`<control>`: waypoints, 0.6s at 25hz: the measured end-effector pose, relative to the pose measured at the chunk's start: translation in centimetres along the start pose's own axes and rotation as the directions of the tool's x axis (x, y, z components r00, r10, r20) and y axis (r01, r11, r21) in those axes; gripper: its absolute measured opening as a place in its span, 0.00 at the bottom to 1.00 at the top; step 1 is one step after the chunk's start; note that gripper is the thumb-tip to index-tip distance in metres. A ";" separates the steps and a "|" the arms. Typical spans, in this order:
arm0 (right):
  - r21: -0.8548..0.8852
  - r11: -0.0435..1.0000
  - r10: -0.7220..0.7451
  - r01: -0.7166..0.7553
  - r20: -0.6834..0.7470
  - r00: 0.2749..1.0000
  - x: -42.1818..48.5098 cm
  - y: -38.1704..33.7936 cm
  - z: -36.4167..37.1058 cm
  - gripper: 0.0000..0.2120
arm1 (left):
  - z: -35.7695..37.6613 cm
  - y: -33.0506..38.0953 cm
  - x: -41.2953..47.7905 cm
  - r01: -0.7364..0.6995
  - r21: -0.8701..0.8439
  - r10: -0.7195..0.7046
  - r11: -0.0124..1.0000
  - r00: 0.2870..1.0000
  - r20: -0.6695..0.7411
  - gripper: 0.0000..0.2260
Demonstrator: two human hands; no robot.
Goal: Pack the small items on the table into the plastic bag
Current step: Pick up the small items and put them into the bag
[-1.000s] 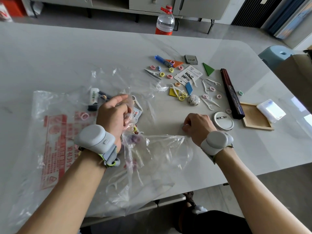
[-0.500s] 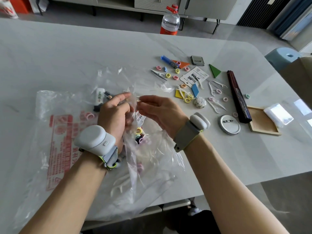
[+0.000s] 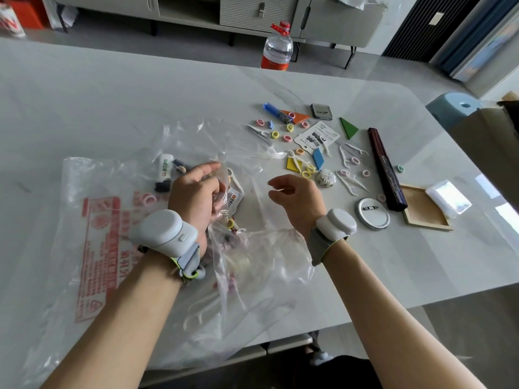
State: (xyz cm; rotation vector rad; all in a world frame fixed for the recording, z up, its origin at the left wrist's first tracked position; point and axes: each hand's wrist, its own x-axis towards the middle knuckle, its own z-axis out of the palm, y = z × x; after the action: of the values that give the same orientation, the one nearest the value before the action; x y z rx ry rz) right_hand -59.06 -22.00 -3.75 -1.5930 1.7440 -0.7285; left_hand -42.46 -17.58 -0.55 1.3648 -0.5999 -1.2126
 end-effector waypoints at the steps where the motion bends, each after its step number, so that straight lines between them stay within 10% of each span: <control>1: -0.057 0.998 -0.014 0.011 -0.048 0.999 0.1 0.4 -0.4 0.11 | 0.0 0.2 0.0 0.000 -0.005 0.000 1.000 1.000 -0.002 0.21; 8: -0.574 0.800 0.072 -0.174 -0.196 0.978 5.3 3.0 -4.6 0.21 | -0.3 0.9 -0.1 0.029 -0.063 -0.028 0.998 1.000 0.009 0.20; 15: -0.566 0.815 0.099 -0.125 -0.076 0.992 6.3 3.1 -4.6 0.20 | -0.7 1.2 0.1 0.040 -0.079 -0.040 0.996 0.999 0.011 0.21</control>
State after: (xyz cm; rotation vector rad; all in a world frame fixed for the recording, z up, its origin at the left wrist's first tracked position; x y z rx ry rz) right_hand -64.83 -28.05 -3.84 -1.8343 2.2059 -0.1736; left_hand -41.44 -17.68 0.39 1.3106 -0.5276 -1.2624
